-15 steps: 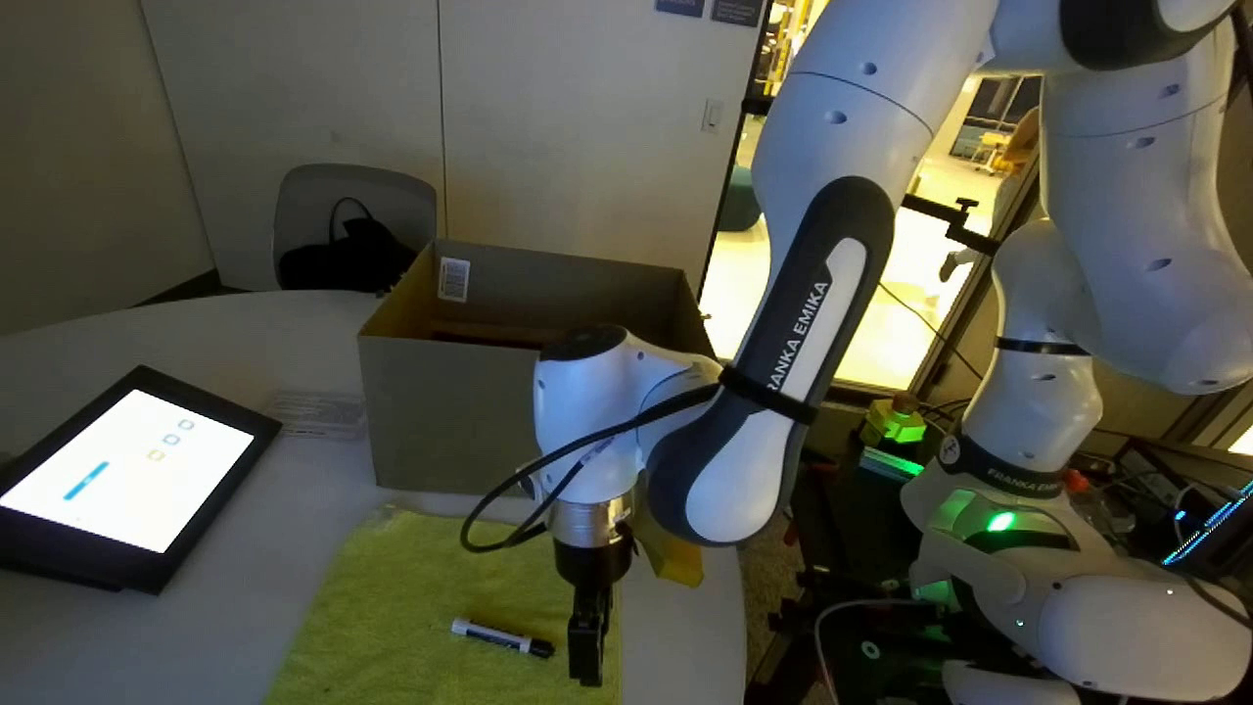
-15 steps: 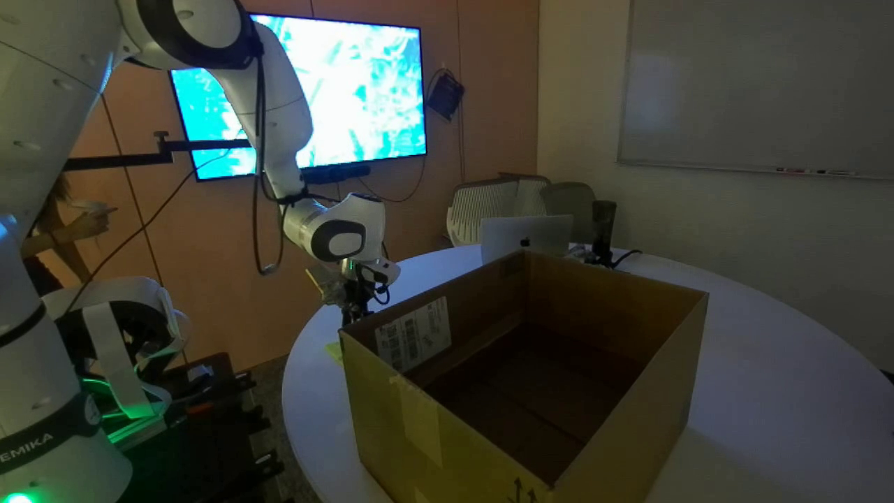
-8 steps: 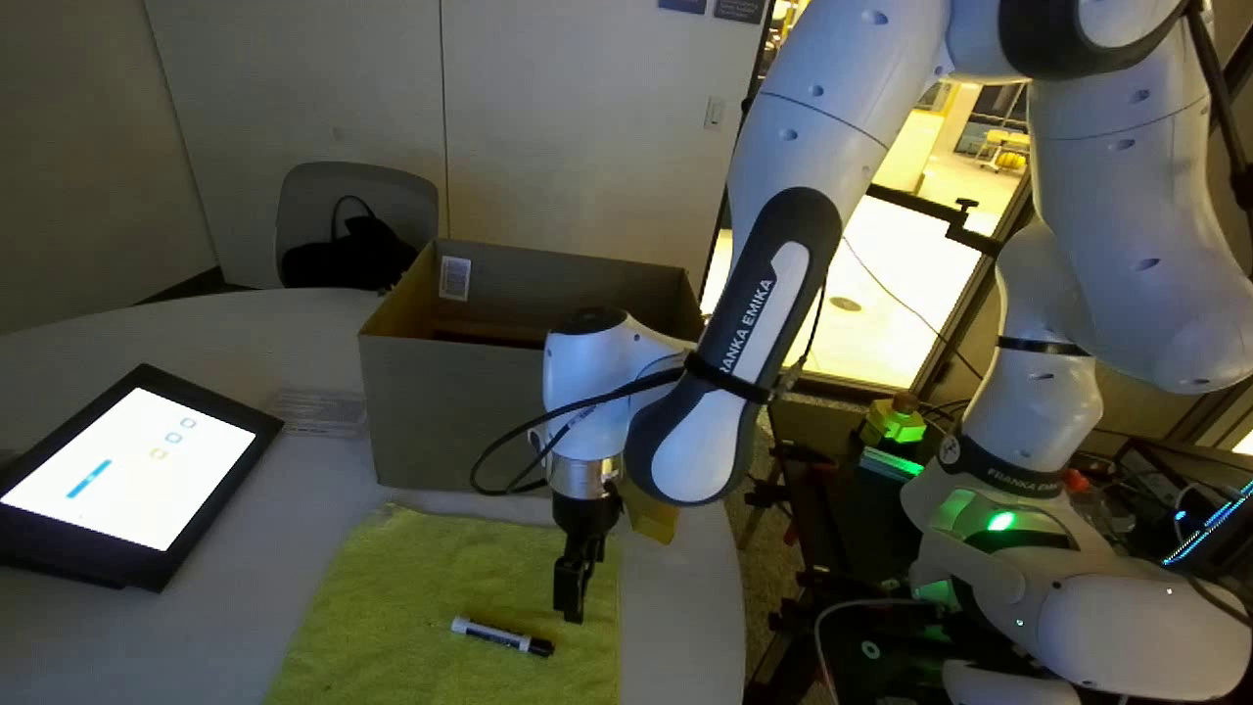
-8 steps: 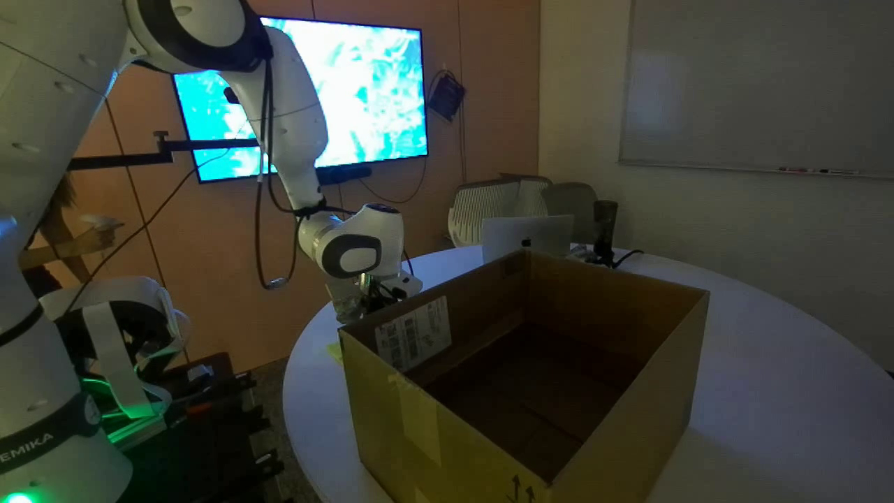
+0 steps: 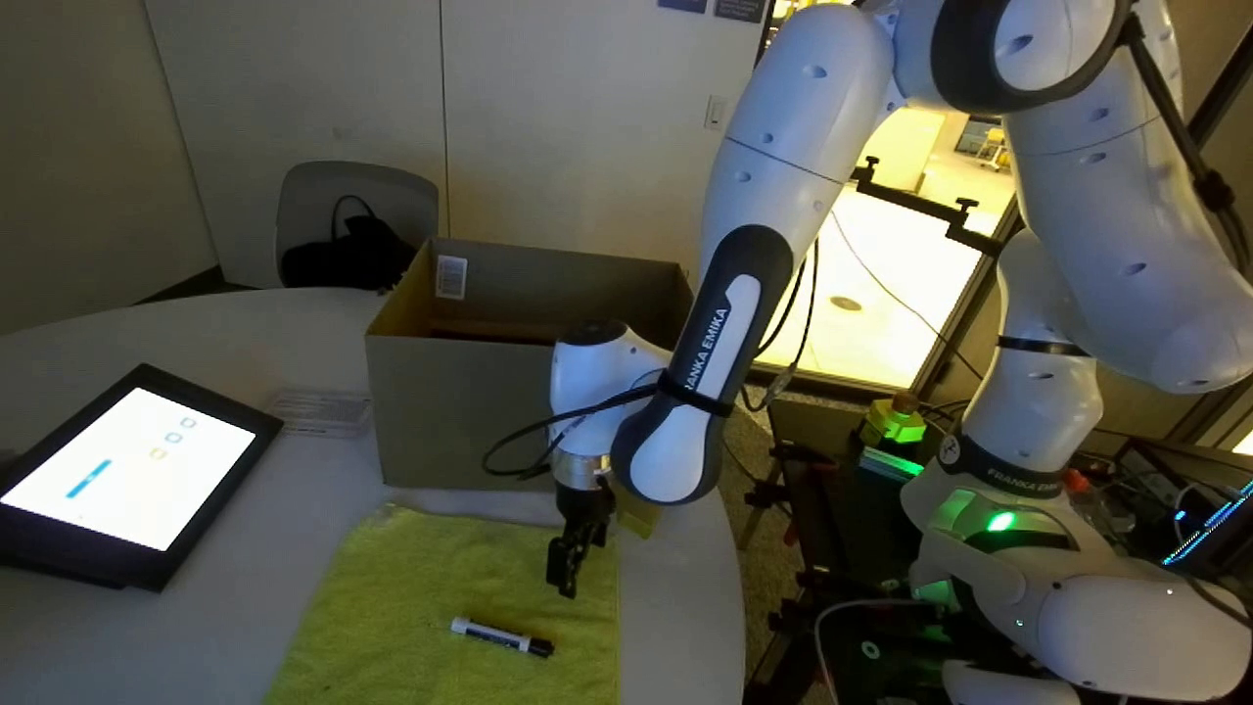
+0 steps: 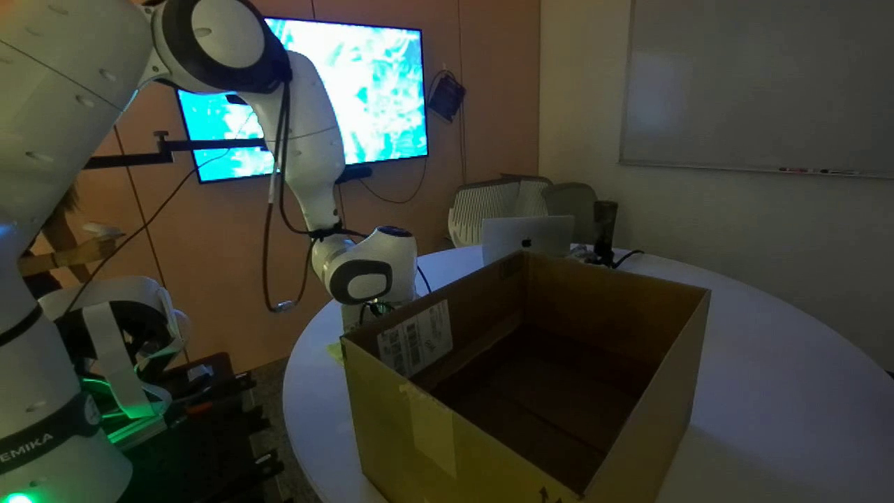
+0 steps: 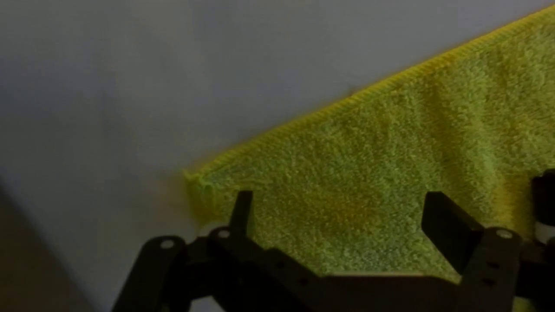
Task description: Put the marker on the towel, fold the towel, and then put the folded towel in the box
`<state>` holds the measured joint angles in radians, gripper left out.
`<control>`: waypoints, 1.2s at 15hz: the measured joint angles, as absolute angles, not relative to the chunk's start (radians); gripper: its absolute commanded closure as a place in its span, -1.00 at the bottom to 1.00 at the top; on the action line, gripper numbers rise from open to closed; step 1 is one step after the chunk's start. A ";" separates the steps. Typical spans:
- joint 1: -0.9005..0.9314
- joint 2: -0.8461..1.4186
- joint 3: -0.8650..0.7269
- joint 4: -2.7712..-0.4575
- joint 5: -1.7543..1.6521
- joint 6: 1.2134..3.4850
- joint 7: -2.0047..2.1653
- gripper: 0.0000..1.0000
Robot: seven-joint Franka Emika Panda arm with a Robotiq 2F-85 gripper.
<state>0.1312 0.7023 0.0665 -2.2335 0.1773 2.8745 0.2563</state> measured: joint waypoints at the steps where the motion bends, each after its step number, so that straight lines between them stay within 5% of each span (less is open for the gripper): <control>1: 0.129 0.713 0.063 -2.228 0.182 2.876 0.264 -1.00; 11: 0.124 0.735 0.059 -2.207 0.206 2.876 0.319 -0.91; 12: 0.124 0.735 0.059 -2.207 0.207 2.876 0.322 -0.48; 18: 0.127 0.729 0.059 -2.205 0.207 2.875 0.328 0.43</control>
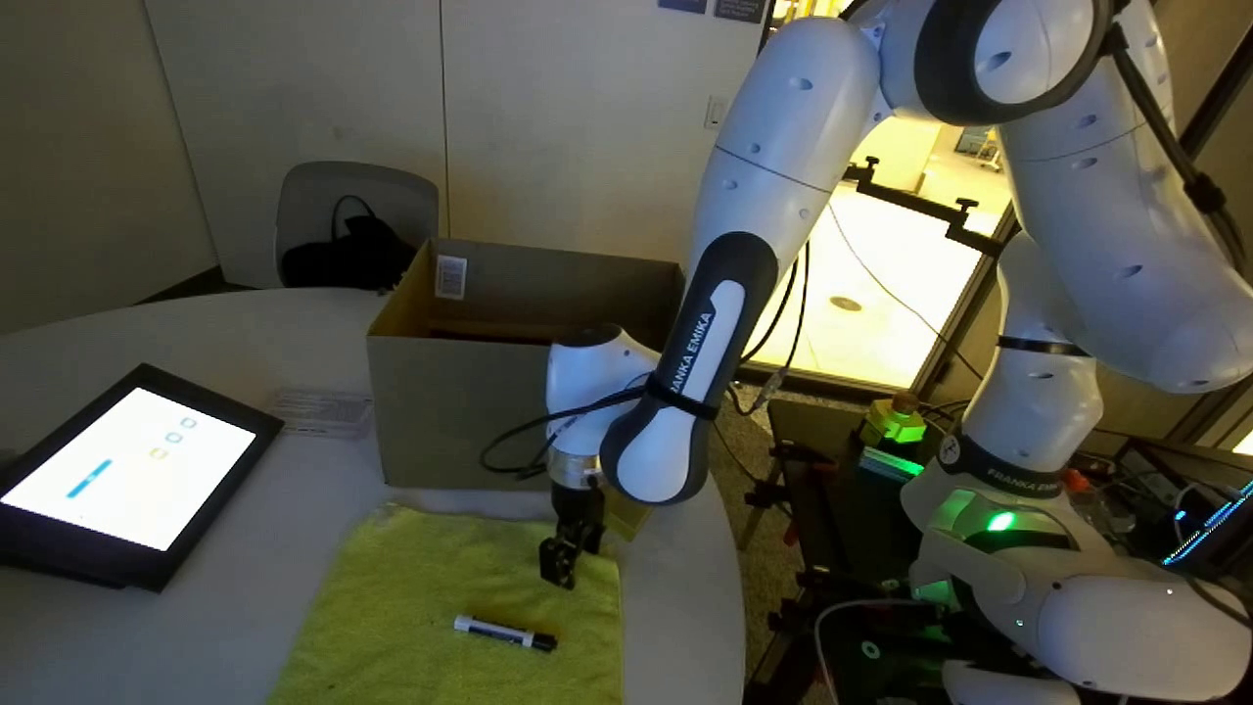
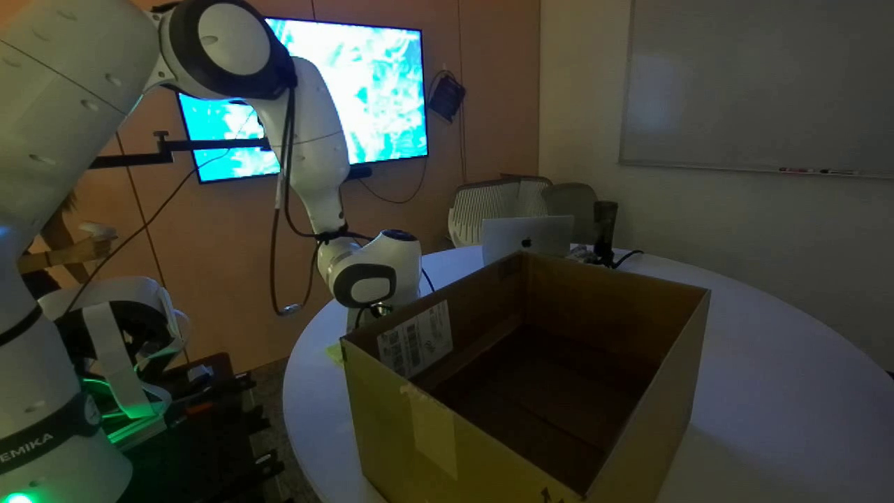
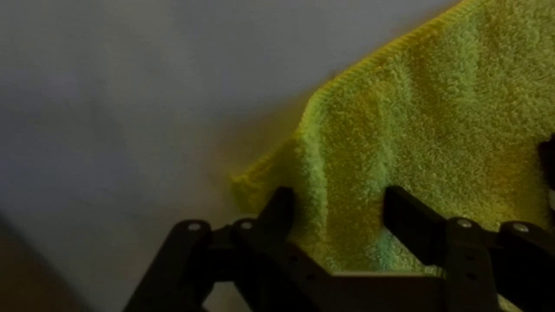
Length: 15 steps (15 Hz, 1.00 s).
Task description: Put the marker on the towel, fold the towel, and then put the folded towel in the box
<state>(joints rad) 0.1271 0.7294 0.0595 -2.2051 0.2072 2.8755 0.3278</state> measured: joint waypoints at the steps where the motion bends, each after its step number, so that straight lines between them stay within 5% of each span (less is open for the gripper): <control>1: 0.128 0.729 0.060 -2.205 0.207 2.875 0.328 0.58; 2: 0.128 0.729 0.060 -2.205 0.207 2.875 0.328 0.77; 6: 0.124 0.729 0.070 -2.205 0.207 2.872 0.327 0.97; 15: -0.171 0.713 0.343 -2.158 0.360 2.567 -0.006 0.89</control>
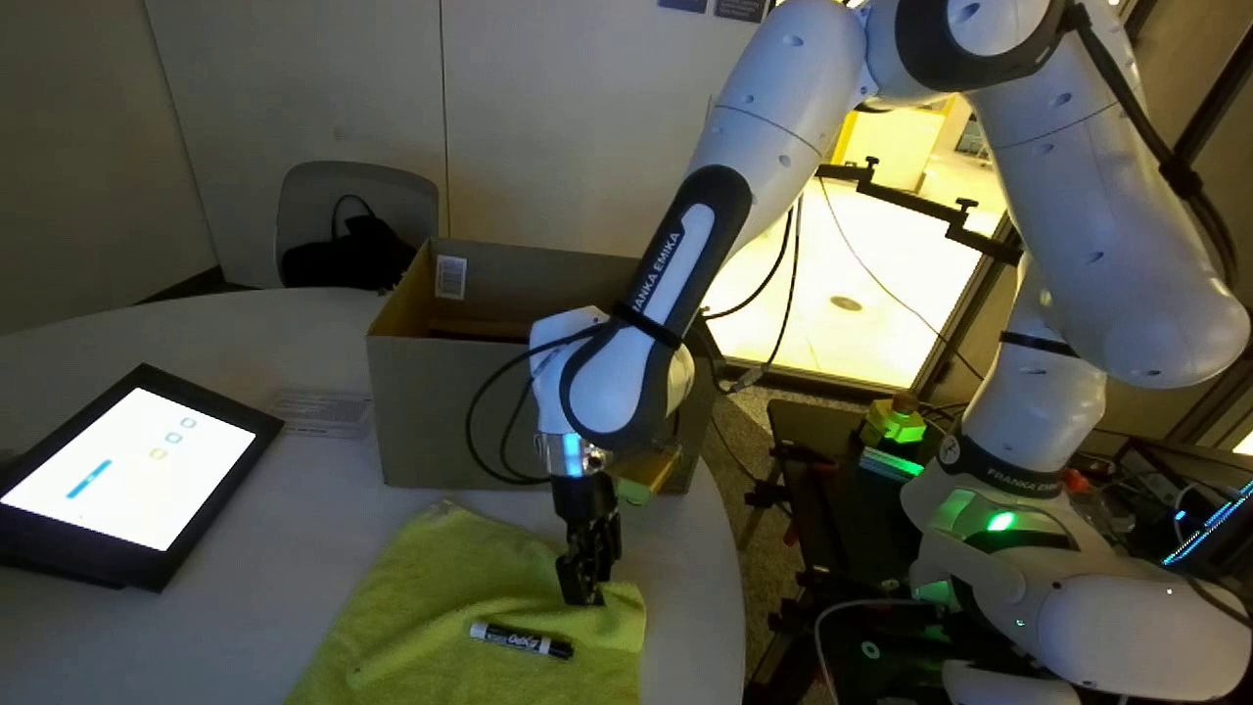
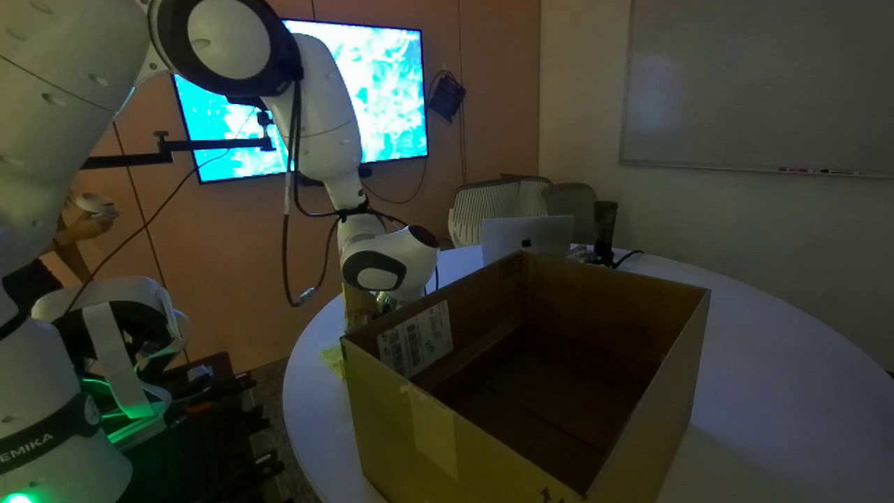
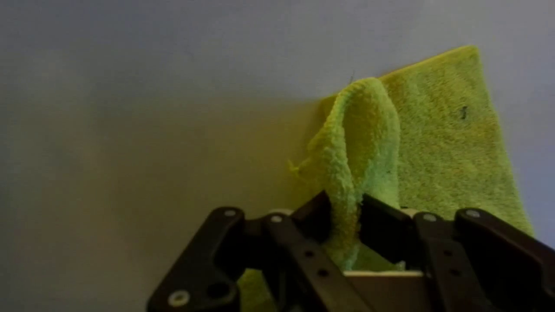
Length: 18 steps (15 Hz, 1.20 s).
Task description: Put the marker on the towel, fold the towel, and then put the folded towel in the box
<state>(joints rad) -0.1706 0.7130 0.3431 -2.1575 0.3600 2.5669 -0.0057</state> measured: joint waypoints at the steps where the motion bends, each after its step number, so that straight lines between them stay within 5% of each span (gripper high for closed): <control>1: -0.191 0.705 0.355 -2.150 0.383 2.529 -0.044 0.89; 9: -0.123 0.682 0.355 -2.124 0.456 2.465 -0.142 0.89; 18: 0.344 0.737 0.155 -2.126 0.186 2.777 0.157 0.90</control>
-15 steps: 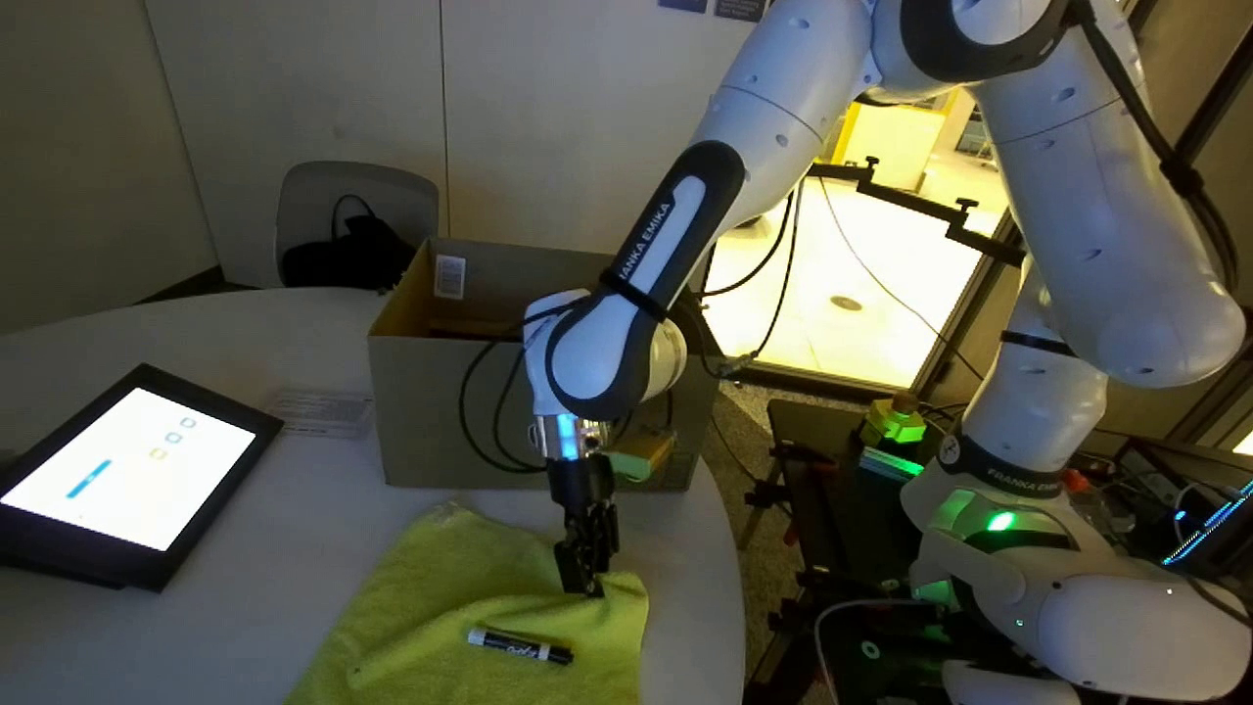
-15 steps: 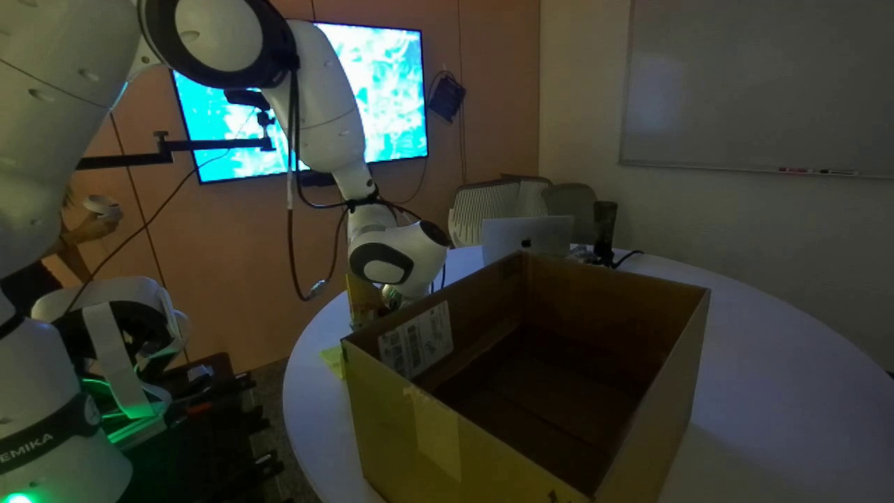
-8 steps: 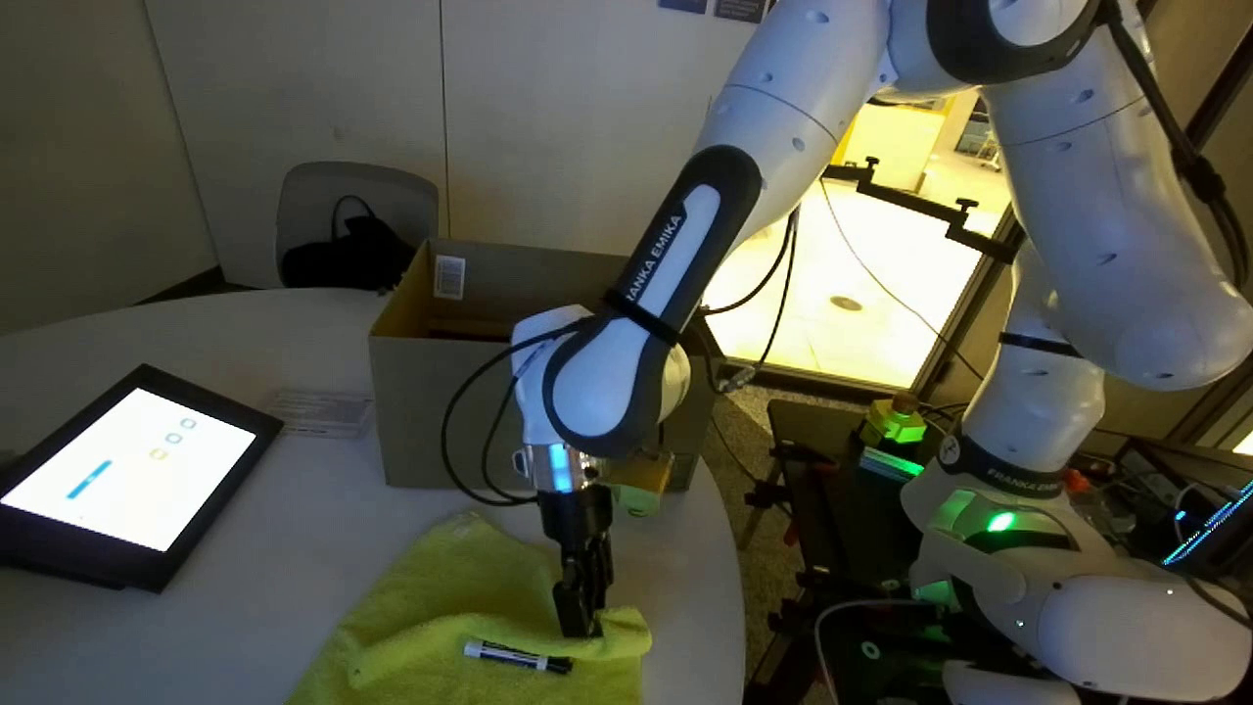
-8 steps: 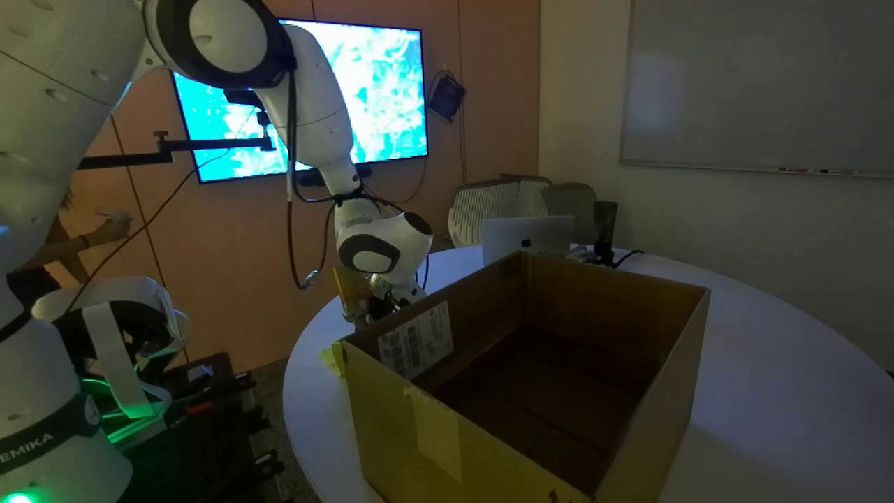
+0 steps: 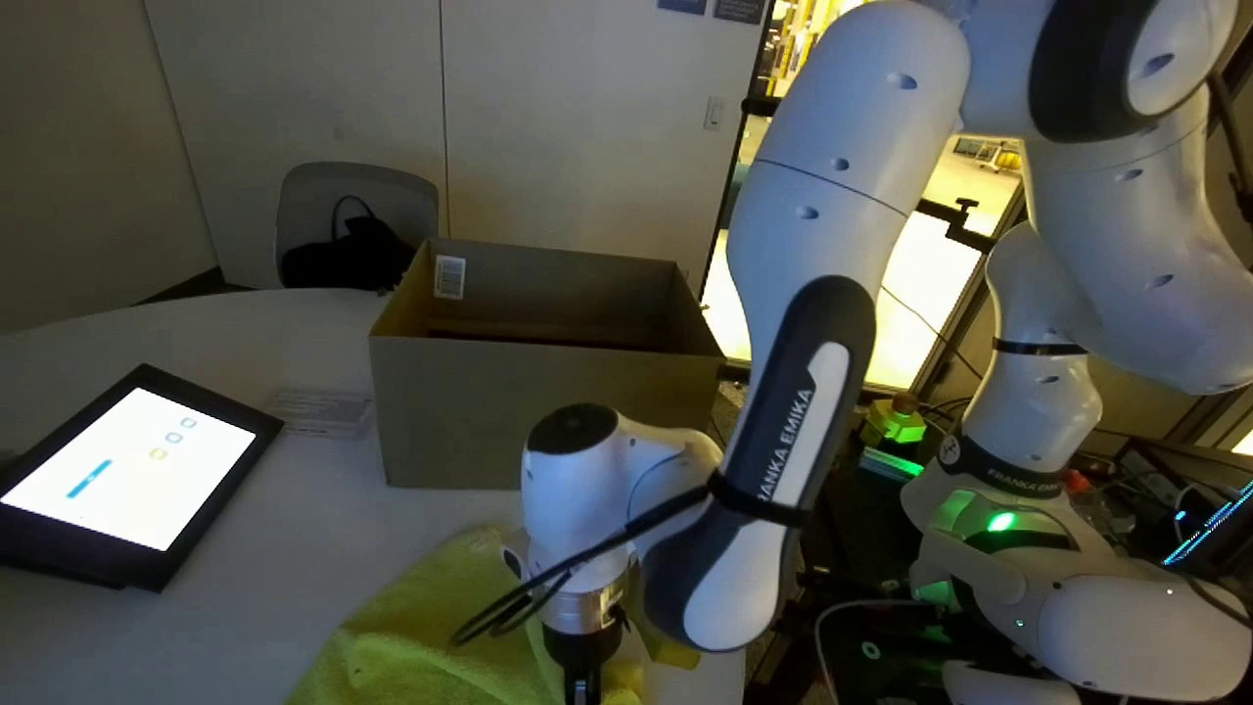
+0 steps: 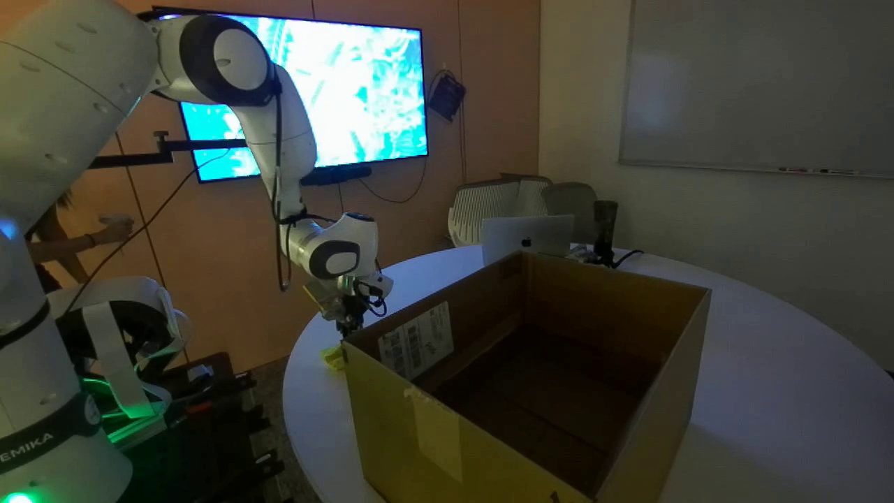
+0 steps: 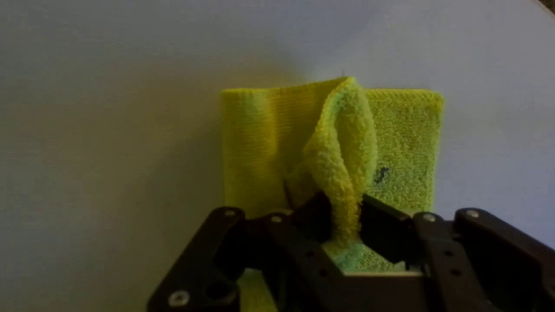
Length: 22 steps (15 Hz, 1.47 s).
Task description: Put the marker on the towel, fold the towel, and then put the folded towel in the box
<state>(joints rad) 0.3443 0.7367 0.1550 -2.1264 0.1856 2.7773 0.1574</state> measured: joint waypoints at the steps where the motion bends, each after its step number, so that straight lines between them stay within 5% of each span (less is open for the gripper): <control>1: 0.399 0.740 0.116 -2.126 0.147 2.790 0.205 0.90; 3: 0.498 0.748 0.040 -2.121 0.082 2.799 0.296 0.89; 5: 0.580 0.753 -0.026 -2.114 0.034 2.799 0.376 0.37; 14: 0.546 0.689 0.020 -2.092 0.074 2.786 0.448 -0.98; 22: 0.367 0.527 0.175 -2.091 0.211 2.751 0.432 -1.00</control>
<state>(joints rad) 0.3674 0.5268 0.1747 -2.0910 0.2107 2.7510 0.4317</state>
